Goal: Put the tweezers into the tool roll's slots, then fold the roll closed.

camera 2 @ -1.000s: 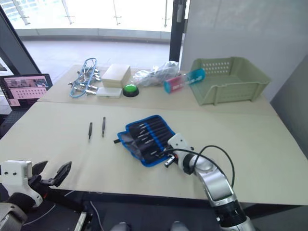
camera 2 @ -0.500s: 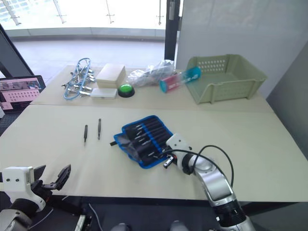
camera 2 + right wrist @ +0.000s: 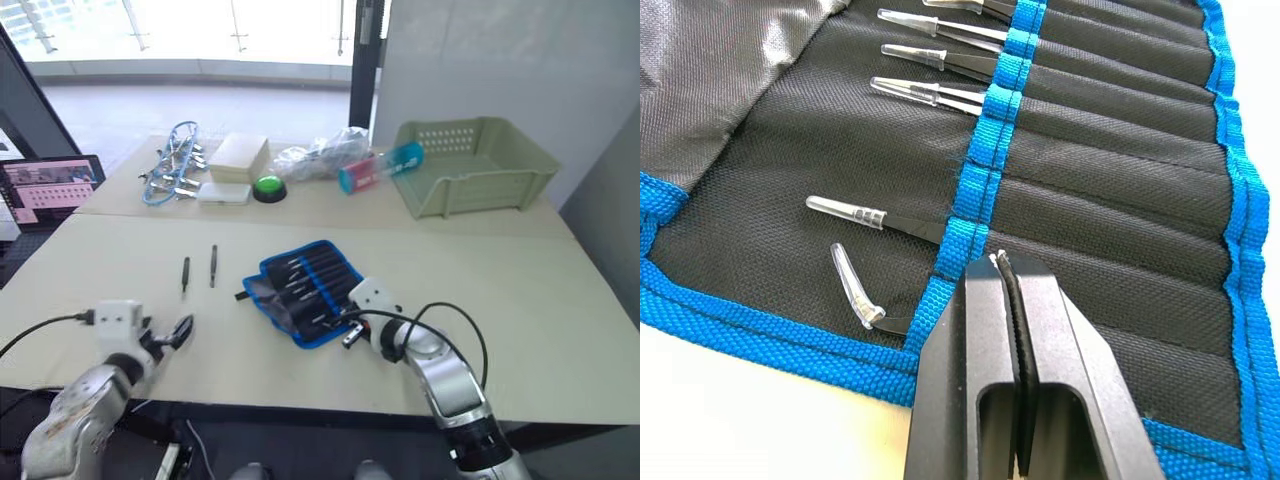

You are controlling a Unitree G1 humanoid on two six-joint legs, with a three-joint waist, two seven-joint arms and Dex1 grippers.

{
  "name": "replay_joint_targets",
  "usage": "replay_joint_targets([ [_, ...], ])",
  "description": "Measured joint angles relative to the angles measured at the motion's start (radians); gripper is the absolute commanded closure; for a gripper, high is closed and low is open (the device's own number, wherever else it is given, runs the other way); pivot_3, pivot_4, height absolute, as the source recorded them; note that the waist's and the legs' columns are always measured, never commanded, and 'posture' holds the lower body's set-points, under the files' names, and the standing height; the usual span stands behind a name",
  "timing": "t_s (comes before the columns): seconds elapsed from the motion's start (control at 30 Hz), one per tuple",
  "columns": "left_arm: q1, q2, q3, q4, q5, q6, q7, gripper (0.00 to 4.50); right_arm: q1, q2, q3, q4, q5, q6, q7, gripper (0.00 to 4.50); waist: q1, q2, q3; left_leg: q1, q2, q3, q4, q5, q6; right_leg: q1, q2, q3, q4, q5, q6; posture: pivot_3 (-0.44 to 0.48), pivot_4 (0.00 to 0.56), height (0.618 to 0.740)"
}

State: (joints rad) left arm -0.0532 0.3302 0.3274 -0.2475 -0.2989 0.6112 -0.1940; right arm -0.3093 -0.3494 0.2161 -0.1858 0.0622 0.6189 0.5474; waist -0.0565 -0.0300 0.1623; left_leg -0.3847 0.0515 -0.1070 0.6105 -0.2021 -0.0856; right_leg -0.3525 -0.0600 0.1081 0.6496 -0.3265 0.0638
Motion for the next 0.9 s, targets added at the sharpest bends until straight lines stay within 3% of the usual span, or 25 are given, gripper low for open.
replay_joint_targets([
  [0.33, -0.227, -0.049, -0.047, 0.28, 0.082, -0.079, 0.085, 0.03, 0.006, 0.0, -0.008, -0.003, 0.0, 0.006, -0.015, 4.5, 0.011, 0.01, -0.006, 0.003, -0.001, 0.0, 0.0, 0.001, 0.0, 0.0, 0.0, 0.001, 0.005, 0.0, 0.0, 0.0, 0.15, 0.74],
  [0.53, -0.259, -0.056, -0.042, 0.358, 0.102, -0.115, 0.097, 1.88, 0.006, -0.008, -0.015, -0.012, 0.0, 0.025, -0.018, 4.5, 0.014, 0.018, -0.011, 0.003, -0.001, 0.0, 0.0, 0.002, 0.0, 0.001, 0.0, 0.001, 0.005, 0.0, 0.001, 0.0, 0.15, 0.74],
  [0.77, -0.277, -0.039, -0.04, 0.418, 0.129, -0.159, 0.091, 4.17, 0.01, -0.012, -0.019, -0.021, 0.0, 0.037, -0.02, 4.5, 0.019, 0.019, -0.011, 0.003, -0.002, 0.0, 0.0, 0.003, -0.001, 0.001, -0.001, 0.001, 0.005, -0.001, 0.001, 0.0, 0.15, 0.74],
  [0.8, -0.283, -0.035, -0.041, 0.425, 0.137, -0.167, 0.087, 4.43, 0.01, -0.012, -0.02, -0.022, 0.0, 0.037, -0.021, 4.5, 0.02, 0.019, -0.011, 0.003, -0.002, 0.0, 0.0, 0.003, -0.001, 0.001, -0.001, 0.001, 0.005, -0.001, 0.001, 0.0, 0.15, 0.74],
  [0.9, -0.286, -0.023, -0.052, 0.444, 0.144, -0.191, 0.07, 4.43, 0.012, -0.012, -0.021, -0.024, 0.0, 0.039, -0.021, 4.5, 0.021, 0.019, -0.011, 0.002, -0.002, 0.0, -0.001, 0.003, -0.001, 0.001, -0.001, 0.0, 0.005, -0.001, 0.001, 0.0, 0.15, 0.74],
])
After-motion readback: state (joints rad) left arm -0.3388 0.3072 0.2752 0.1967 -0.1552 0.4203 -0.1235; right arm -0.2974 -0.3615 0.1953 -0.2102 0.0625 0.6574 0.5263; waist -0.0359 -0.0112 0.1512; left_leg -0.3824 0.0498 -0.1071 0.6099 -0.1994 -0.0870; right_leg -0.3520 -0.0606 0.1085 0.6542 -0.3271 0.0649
